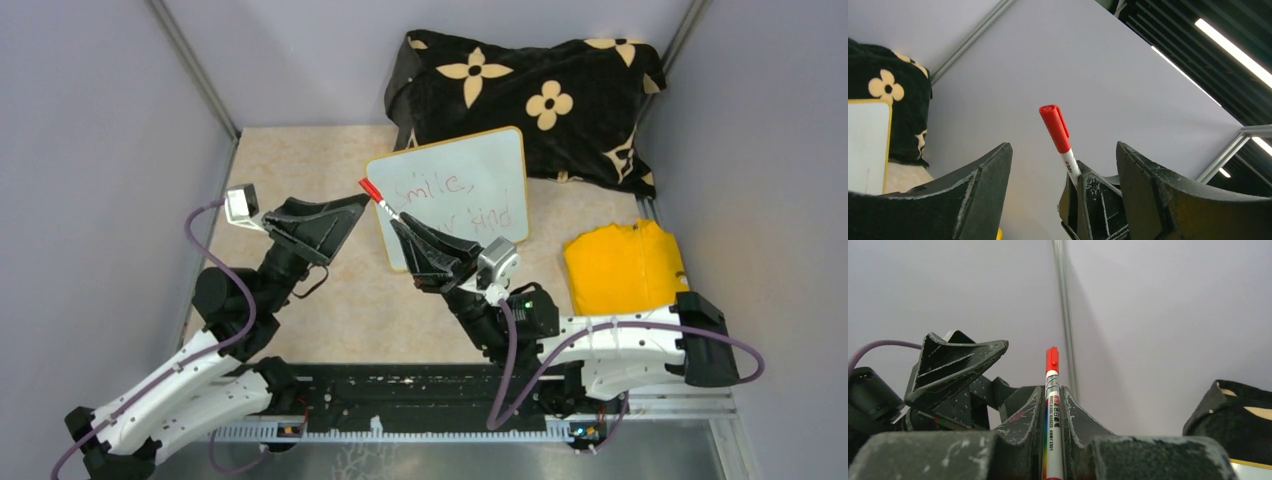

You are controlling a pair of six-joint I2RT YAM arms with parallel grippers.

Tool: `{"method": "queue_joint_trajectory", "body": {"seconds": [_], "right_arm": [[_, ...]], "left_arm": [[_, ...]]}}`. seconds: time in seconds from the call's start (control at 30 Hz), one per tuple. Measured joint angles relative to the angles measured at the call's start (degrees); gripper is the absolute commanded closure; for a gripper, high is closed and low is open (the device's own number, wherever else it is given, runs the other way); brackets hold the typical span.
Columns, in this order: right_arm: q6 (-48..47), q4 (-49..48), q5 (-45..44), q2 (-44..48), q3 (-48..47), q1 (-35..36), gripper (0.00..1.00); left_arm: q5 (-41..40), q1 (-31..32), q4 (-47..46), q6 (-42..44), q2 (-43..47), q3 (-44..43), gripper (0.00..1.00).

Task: Write a sentence on the whiteboard
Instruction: Close the whiteboard marker at the center of the board.

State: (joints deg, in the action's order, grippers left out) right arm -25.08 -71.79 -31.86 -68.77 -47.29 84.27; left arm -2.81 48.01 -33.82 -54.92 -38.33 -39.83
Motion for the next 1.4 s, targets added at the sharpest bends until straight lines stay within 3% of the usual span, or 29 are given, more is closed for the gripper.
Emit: {"method": "queue_joint_trajectory", "body": {"seconds": [0.07, 0.23, 0.5, 0.63, 0.7, 0.77, 1.13, 1.27, 1.4], "right_arm": [[1.99, 1.49, 0.96, 0.96, 0.02, 0.00, 1.00], [4.39, 4.07, 2.49, 1.22, 0.02, 0.00, 1.00], [5.44, 5.44, 2.71, 1.22, 0.02, 0.00, 1.00], [5.42, 5.38, 2.69, 1.22, 0.02, 0.00, 1.00], [5.35, 5.25, 2.56, 1.22, 0.04, 0.00, 1.00], [5.20, 5.01, 2.38, 1.22, 0.07, 0.00, 1.00], [4.63, 3.63, 1.88, 1.22, 0.07, 0.00, 1.00], [4.70, 3.52, 1.97, 1.22, 0.07, 0.00, 1.00], [4.72, 3.54, 2.01, 1.22, 0.07, 0.00, 1.00]], "left_arm": [[-0.02, 0.02, -0.20, 1.86, -0.48, -1.03, 0.32], [0.55, 0.00, -0.76, 4.37, -2.03, -2.86, 0.36], [1.31, 0.02, -0.42, 5.53, -3.98, -3.63, 0.55], [1.31, 0.00, -0.44, 5.51, -3.93, -3.63, 0.53], [1.29, 0.00, -0.39, 5.49, -3.89, -3.61, 0.44], [1.16, 0.00, -0.37, 5.42, -3.65, -3.61, 0.42], [-0.13, 0.00, -0.52, 4.59, -1.88, -1.99, 0.86], [-0.02, 0.00, -0.92, 3.41, -1.88, -1.99, 0.97], [0.17, 0.02, -1.18, 1.95, -1.88, -1.88, 1.00]]}}
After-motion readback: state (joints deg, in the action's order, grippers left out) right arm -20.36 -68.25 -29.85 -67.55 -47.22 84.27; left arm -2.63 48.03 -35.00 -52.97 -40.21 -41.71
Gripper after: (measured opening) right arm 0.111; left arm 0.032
